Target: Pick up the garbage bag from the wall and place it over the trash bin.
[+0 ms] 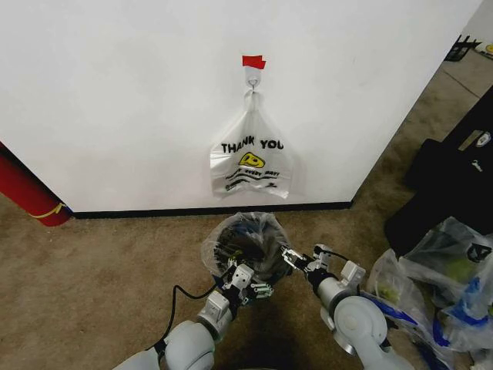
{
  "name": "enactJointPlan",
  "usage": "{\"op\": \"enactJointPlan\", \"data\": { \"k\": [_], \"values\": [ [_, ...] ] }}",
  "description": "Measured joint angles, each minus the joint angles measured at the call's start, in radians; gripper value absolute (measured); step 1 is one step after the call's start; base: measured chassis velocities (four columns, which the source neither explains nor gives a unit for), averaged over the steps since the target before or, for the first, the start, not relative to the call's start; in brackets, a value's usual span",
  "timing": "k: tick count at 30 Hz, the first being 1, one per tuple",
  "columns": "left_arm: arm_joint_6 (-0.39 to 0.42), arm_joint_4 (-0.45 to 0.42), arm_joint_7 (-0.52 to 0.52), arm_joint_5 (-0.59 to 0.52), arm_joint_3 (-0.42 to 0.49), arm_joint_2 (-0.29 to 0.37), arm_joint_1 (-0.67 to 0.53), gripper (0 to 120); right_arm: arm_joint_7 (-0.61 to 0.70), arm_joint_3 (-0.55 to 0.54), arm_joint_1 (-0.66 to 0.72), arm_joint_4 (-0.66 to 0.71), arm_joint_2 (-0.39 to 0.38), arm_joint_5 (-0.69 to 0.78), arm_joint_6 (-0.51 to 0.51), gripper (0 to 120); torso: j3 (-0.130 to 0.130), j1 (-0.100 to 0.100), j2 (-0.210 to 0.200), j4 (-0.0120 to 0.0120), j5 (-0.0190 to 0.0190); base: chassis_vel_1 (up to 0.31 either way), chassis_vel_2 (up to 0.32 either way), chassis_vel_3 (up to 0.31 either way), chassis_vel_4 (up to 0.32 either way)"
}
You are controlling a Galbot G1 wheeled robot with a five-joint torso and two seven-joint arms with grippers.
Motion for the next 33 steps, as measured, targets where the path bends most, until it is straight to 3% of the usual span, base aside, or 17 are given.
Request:
{"op": "enactJointPlan", "data": {
  "k": [14,24,29,33],
  "values": [
    [-0.006,0.015,-0.009,0.006,0.013,-0.018,-0.013,100,0.017,-0.005,-0.023,0.033,-0.021,0.039,-0.065,100,0.0,0.0,0.0,0.0,-0.0001,0.0,0.0,0.0,0.0],
    [-0.008,0.015,-0.014,0.0,0.0,-0.026,-0.013,100,-0.076,-0.005,-0.061,0.061,-0.062,0.008,-0.08,100,0.0,0.0,0.0,0.0,-0.0001,0.0,0.0,0.0,0.0],
    [-0.008,0.003,-0.018,-0.007,-0.015,-0.024,-0.008,100,-0.126,0.005,-0.067,0.068,-0.063,-0.002,-0.05,100,0.0,0.0,0.0,0.0,-0.0002,0.0,0.0,0.0,0.0],
    [-0.012,-0.04,-0.023,-0.034,-0.062,-0.002,0.002,100,-0.153,0.024,-0.066,0.073,-0.05,-0.097,0.037,100,0.0,0.0,0.0,0.0001,0.0,0.0,0.0,0.0,0.0]
  ]
}}
